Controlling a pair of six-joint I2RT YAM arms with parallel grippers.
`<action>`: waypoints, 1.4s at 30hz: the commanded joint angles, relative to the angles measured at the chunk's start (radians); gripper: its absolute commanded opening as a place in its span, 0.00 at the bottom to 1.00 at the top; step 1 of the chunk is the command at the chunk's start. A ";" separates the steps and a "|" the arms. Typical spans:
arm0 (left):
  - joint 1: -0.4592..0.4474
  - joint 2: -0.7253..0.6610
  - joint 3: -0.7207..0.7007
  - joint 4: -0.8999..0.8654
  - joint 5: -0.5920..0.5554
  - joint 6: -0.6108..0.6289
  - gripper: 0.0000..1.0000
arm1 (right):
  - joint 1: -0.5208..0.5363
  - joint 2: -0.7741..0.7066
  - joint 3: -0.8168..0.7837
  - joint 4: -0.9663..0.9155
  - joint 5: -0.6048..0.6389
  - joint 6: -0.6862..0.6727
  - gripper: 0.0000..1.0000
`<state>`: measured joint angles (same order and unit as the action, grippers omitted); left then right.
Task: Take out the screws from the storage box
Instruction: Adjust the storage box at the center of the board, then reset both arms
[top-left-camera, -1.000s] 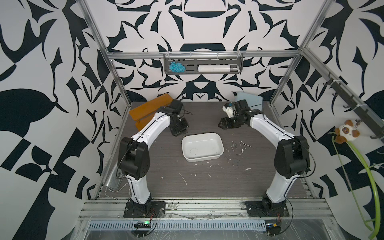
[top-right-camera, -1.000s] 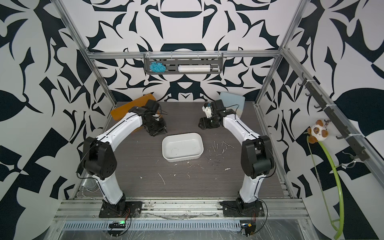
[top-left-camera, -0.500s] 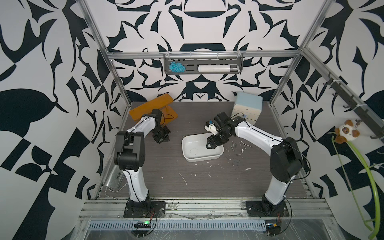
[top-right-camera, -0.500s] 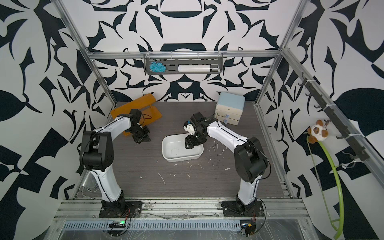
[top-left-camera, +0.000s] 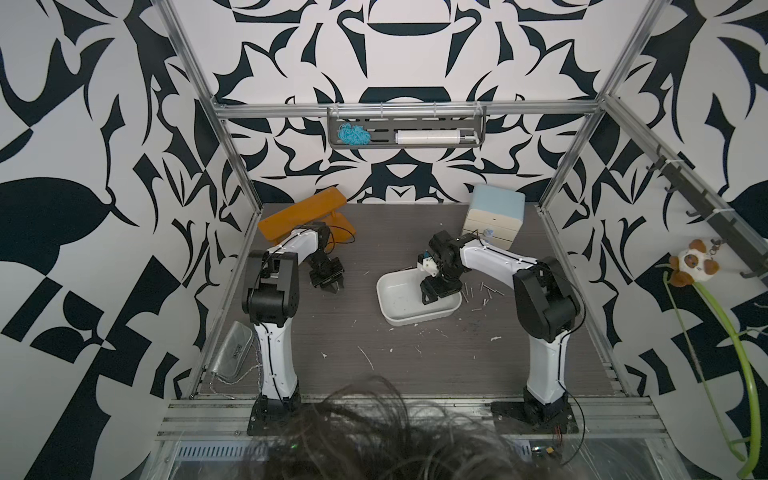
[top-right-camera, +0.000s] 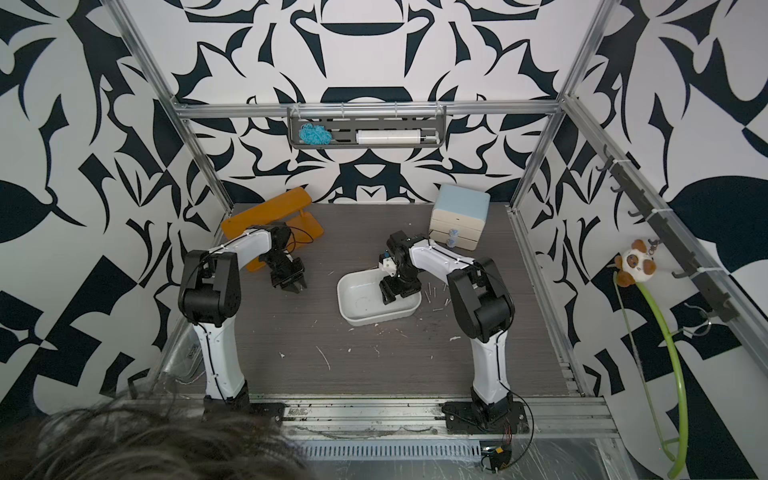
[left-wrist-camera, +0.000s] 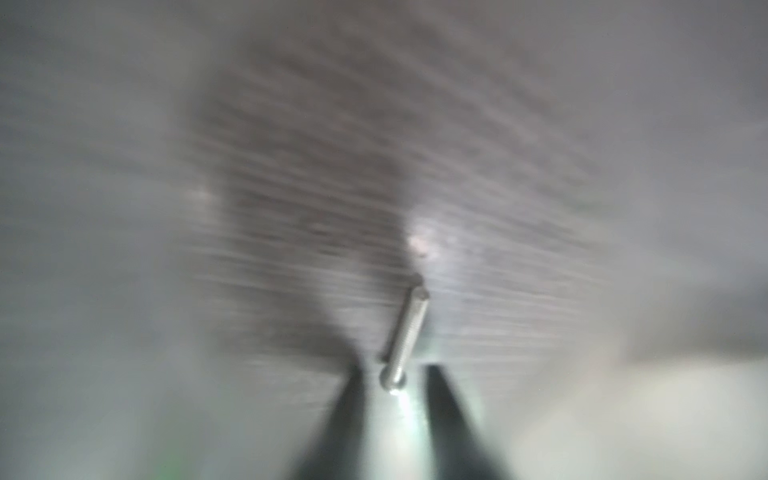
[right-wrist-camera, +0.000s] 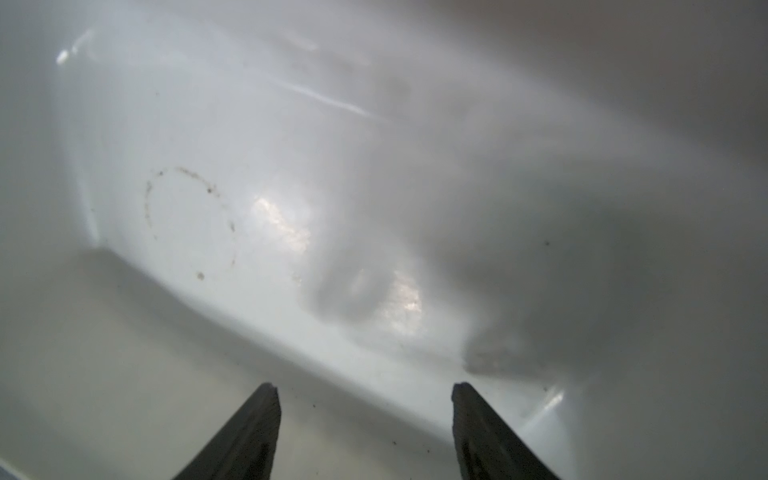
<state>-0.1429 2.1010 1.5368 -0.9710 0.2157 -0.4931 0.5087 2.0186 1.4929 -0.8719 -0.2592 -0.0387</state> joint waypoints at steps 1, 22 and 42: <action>-0.014 0.049 0.020 -0.009 -0.061 0.015 0.70 | -0.001 -0.018 0.087 -0.023 0.003 -0.020 0.70; -0.046 -0.251 0.074 0.159 -0.138 0.045 0.99 | 0.033 -0.288 -0.036 0.250 0.102 -0.067 0.75; -0.052 -0.286 0.229 0.147 -0.193 0.103 0.99 | 0.064 -0.431 -0.226 0.422 0.213 0.029 0.77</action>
<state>-0.1951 1.8412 1.7382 -0.8104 0.0460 -0.4141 0.5766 1.6260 1.2610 -0.5198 -0.0807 -0.0357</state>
